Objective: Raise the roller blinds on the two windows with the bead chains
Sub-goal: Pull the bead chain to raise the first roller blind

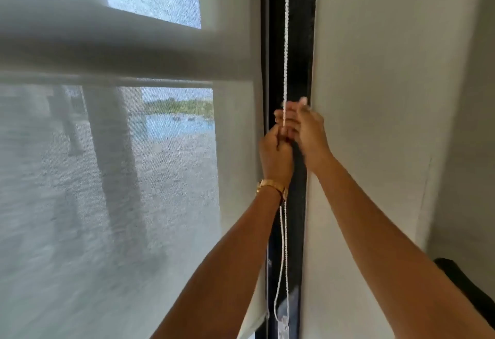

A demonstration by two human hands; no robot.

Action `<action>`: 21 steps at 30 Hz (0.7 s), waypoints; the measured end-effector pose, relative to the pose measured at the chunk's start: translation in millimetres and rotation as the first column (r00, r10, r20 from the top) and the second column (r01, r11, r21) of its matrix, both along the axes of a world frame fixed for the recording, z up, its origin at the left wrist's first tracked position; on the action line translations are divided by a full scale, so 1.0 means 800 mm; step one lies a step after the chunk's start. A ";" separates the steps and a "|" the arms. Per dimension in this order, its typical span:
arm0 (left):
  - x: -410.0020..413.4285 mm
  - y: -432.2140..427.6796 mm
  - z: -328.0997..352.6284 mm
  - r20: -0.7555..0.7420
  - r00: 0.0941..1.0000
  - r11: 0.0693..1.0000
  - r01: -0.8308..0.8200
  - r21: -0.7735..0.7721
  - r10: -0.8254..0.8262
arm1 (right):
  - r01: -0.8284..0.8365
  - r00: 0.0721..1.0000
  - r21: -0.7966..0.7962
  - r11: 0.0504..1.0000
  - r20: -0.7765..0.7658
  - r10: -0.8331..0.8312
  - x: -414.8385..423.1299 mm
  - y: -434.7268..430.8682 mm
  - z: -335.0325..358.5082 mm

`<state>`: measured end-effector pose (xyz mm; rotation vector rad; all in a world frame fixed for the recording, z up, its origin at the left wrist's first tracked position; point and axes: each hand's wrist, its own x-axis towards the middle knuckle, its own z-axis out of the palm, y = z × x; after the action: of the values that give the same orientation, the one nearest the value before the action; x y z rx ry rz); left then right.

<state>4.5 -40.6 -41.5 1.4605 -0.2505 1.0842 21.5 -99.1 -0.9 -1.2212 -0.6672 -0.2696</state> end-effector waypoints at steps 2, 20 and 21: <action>-0.002 -0.003 -0.030 -0.034 0.999 1.000 -0.022 0.015 0.023 | -0.007 0.999 -0.011 1.000 0.039 0.007 -0.002 0.005 0.027; -0.053 0.041 -0.207 -0.602 0.744 0.936 0.351 -0.015 -0.289 | -0.020 0.996 0.110 0.994 0.084 0.011 -0.038 0.014 -0.040; -0.052 0.046 -0.198 -0.599 0.734 0.924 0.381 -0.029 -0.321 | -0.013 0.996 0.110 0.994 0.089 0.003 -0.040 0.010 -0.048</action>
<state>-36.7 -4.0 -199.6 1.6822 -0.1194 0.2701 -10.1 -91.1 -39.1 -1.1053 -0.7246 -0.3514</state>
